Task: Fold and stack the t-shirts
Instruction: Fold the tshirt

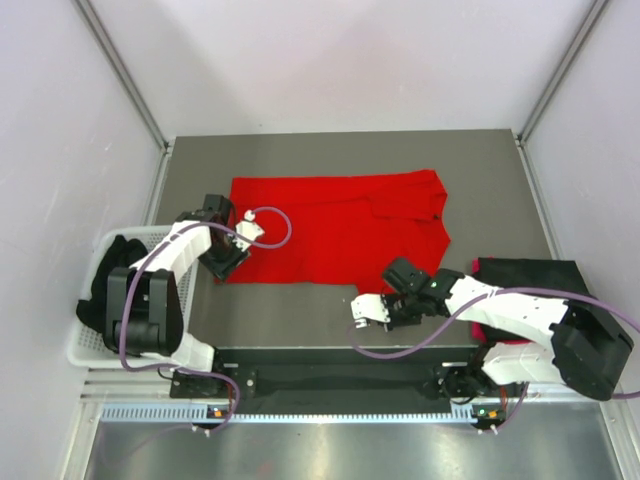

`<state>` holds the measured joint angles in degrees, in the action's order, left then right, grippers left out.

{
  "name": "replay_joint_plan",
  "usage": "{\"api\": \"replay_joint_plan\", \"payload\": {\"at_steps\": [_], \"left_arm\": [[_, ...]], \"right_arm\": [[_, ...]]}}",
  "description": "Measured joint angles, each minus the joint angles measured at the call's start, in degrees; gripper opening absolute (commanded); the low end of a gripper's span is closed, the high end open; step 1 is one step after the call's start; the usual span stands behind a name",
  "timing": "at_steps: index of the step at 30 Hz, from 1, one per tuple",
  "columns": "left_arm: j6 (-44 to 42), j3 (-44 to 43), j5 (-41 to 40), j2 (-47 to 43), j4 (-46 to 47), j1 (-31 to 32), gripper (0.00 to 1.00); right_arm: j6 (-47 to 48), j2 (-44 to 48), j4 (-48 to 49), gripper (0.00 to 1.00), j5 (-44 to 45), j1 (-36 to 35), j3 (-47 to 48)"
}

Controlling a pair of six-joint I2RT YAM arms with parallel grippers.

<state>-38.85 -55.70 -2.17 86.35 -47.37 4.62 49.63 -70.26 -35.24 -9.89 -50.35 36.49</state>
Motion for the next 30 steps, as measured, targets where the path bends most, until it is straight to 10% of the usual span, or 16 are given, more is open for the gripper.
{"api": "replay_joint_plan", "payload": {"at_steps": [30], "left_arm": [[-1.49, -0.35, -3.78, 10.47, 1.51, 0.20, 0.33]], "right_arm": [[-0.35, -1.11, 1.27, 0.06, 0.81, 0.94, -0.02]]}}
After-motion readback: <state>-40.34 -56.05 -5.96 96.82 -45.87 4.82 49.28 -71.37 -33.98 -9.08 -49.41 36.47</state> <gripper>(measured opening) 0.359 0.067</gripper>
